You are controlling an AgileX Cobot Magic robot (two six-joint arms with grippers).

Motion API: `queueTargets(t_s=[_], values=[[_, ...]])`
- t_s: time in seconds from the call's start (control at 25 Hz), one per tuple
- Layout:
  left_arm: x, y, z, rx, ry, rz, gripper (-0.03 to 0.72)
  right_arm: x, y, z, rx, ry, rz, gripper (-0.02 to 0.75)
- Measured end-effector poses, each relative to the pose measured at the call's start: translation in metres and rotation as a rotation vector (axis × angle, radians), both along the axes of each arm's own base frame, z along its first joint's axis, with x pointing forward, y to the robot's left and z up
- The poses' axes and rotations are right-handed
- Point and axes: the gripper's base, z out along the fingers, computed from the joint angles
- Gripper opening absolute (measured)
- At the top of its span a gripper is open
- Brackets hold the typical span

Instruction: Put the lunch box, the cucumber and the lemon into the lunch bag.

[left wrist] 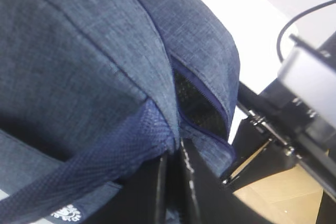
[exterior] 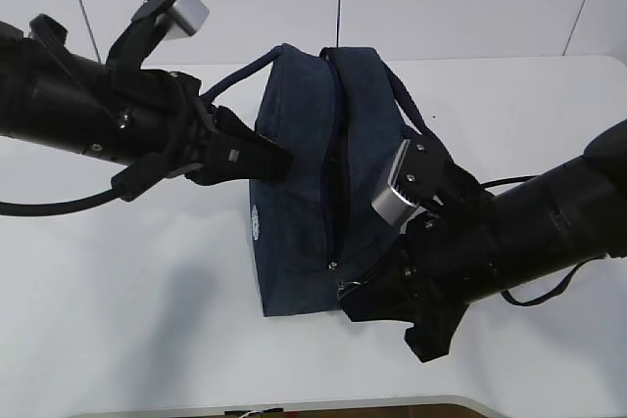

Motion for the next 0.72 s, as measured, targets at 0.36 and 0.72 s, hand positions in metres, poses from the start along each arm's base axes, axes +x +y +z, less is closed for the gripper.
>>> queueTargets(t_s=[0.36, 0.72], values=[[0.0, 0.0, 0.0, 0.0, 0.0, 0.0, -0.01, -0.0013, -0.0006, 0.0058, 0.005, -0.012, -0.004, 0.005], [0.0, 0.0, 0.0, 0.0, 0.0, 0.0, -0.01, -0.0008, -0.0005, 0.0063, 0.007, -0.006, -0.01, 0.005]])
